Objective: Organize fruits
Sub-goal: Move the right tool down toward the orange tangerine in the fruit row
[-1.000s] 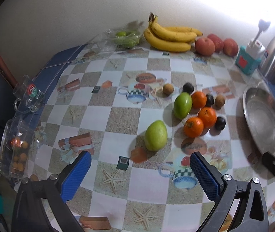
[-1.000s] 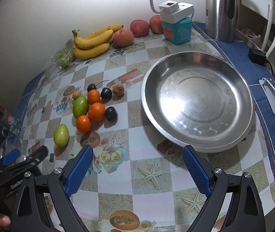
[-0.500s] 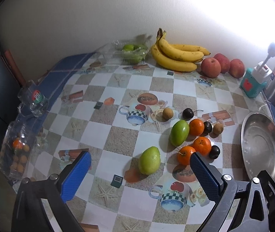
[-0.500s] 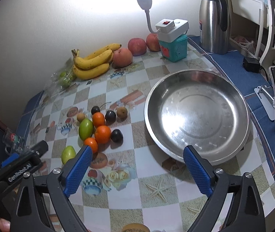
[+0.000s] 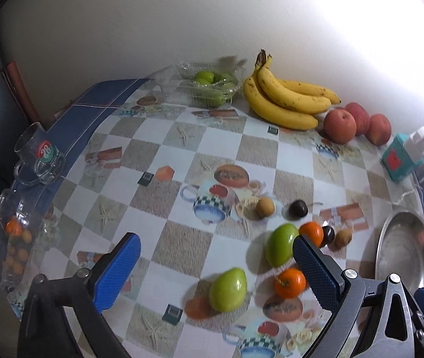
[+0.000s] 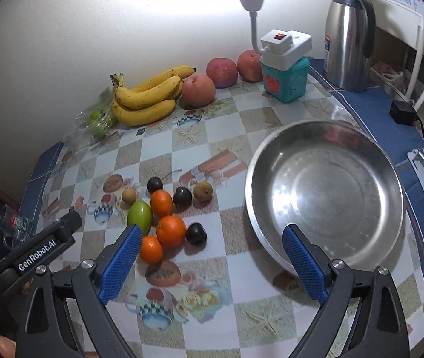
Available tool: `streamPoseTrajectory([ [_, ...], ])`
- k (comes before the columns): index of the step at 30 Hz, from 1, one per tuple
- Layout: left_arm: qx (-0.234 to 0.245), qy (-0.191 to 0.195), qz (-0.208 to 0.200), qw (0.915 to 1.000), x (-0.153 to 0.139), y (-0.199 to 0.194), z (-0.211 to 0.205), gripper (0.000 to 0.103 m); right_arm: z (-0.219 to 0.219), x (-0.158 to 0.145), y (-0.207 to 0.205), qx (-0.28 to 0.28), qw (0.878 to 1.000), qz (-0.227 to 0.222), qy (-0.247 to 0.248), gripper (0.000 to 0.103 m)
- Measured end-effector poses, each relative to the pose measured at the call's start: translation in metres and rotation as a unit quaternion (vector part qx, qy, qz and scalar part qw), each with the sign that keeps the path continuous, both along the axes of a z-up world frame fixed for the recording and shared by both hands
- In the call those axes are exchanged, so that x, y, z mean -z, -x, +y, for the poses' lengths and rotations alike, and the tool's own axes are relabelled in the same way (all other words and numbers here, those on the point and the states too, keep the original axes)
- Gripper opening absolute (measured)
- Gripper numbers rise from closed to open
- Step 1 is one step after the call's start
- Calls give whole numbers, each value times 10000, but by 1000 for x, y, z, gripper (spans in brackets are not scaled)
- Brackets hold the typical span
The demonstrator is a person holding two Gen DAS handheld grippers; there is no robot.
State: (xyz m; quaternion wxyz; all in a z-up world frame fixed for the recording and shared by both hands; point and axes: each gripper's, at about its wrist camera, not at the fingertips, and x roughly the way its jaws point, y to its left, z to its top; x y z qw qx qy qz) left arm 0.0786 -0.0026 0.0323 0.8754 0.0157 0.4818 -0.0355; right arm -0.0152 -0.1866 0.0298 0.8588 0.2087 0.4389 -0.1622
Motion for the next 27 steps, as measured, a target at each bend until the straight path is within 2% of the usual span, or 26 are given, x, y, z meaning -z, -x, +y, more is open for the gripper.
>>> streamPoseTrajectory([
  [7, -219, 25, 344, 9992, 16, -9, 19, 103, 4, 9, -22, -185, 9996, 150, -169, 95],
  [10, -375, 81, 414, 9984, 19, -9, 29, 103, 11, 6, -23, -254, 9996, 139, 66, 95],
  [14, -414, 173, 360, 9983, 15, -6, 34, 103, 18, -5, -18, -283, 9989, -108, 362, 95],
  [18, -354, 162, 388, 9985, 16, -6, 31, 103, 25, -4, -19, -249, 9975, 14, 661, 95],
  [22, -301, 175, 517, 9981, 22, -5, 29, 103, 29, 2, -14, -445, 9982, -218, 338, 95],
  [27, -314, 271, 763, 9962, 33, -5, 28, 103, 32, 19, -21, -632, 9979, 82, -97, 95],
])
